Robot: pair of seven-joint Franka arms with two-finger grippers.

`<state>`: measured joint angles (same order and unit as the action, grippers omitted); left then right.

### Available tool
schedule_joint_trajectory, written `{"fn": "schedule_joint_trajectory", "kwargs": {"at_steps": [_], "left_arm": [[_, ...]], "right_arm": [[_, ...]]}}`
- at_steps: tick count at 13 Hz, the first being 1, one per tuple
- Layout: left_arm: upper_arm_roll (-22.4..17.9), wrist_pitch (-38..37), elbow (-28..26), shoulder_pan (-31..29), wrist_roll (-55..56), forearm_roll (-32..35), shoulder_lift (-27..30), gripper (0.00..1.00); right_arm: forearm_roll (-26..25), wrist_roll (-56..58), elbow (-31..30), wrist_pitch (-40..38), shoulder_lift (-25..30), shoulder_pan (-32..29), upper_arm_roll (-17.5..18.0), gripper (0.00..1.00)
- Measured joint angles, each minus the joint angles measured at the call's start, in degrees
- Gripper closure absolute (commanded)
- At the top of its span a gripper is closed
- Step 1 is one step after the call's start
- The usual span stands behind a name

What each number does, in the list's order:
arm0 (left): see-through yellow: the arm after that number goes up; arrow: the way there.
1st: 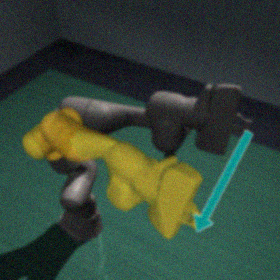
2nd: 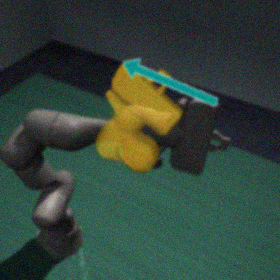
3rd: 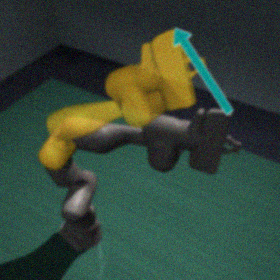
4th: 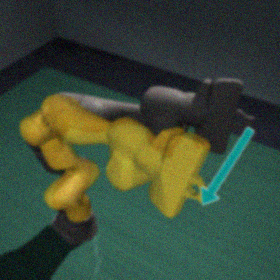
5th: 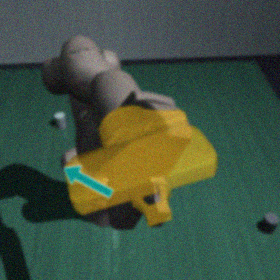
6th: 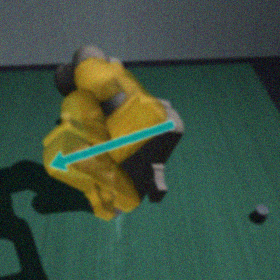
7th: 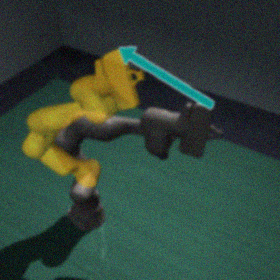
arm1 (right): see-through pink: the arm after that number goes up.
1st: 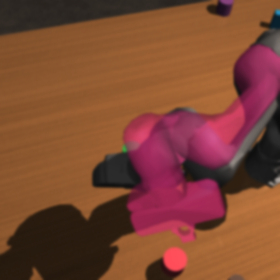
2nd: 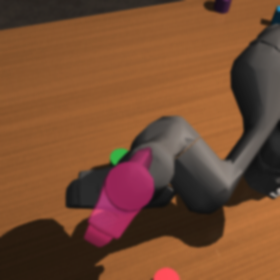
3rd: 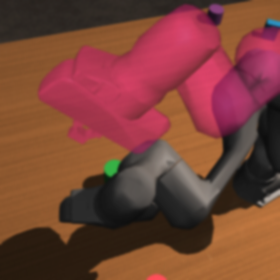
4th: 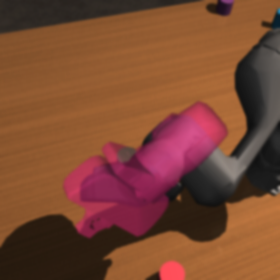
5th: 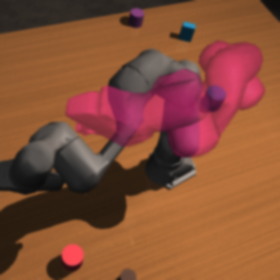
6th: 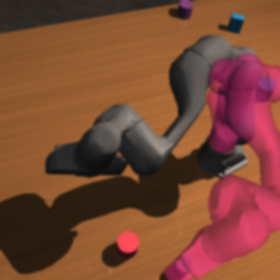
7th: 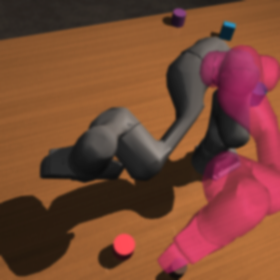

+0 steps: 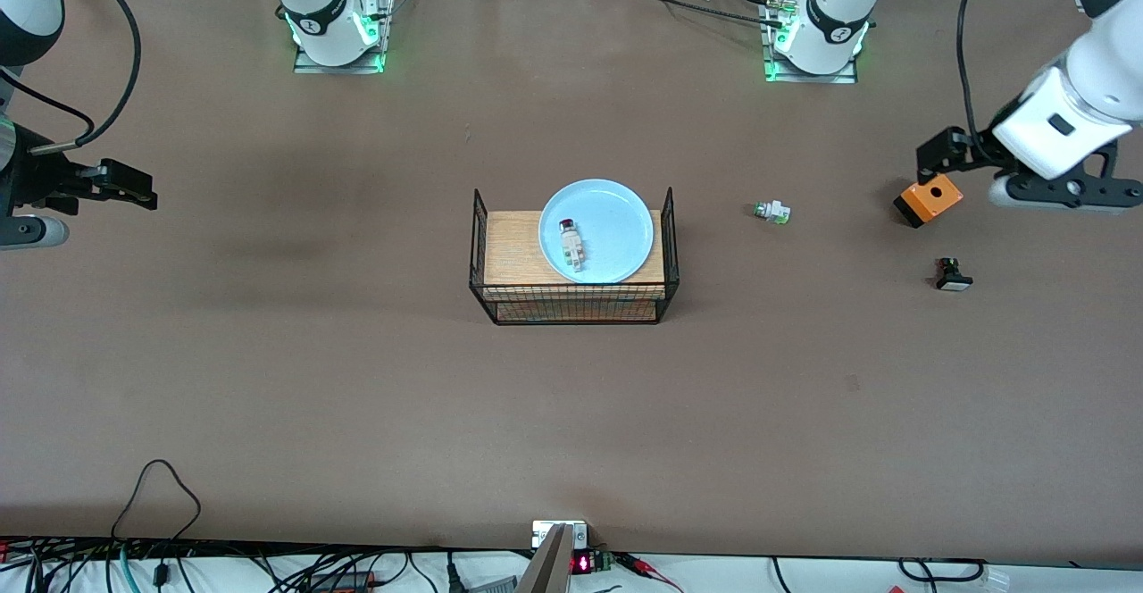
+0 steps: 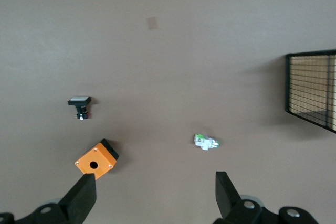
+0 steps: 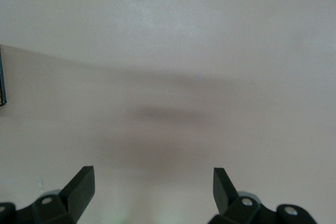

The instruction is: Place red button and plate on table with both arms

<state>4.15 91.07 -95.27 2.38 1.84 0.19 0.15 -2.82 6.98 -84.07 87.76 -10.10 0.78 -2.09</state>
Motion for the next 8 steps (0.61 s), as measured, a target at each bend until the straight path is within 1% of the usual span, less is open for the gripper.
{"fn": "schedule_joint_trajectory", "kwargs": {"at_steps": [3, 4, 6, 8], "left_arm": [[3.7, -1.4, 0.9, 0.8, 2.9, -3.5, -0.2, 0.00], [5.6, -1.5, 0.9, 1.0, 5.0, -5.1, -0.8, 0.00], [10.7, -1.3, 1.7, 1.3, 13.7, -7.2, -3.0, 0.00], [16.1, -0.9, 5.7, 1.9, 24.2, -7.3, -7.1, 0.00]], "right_arm": [[0.0, 0.0, 0.0, 0.0, 0.0, 0.0, 0.0, 0.00], [0.0, 0.0, 0.0, 0.0, 0.0, 0.0, 0.0, 0.00], [0.0, 0.0, 0.0, 0.0, 0.0, 0.0, 0.0, 0.00], [0.0, 0.0, 0.0, 0.0, 0.0, 0.0, 0.0, 0.00]]}}
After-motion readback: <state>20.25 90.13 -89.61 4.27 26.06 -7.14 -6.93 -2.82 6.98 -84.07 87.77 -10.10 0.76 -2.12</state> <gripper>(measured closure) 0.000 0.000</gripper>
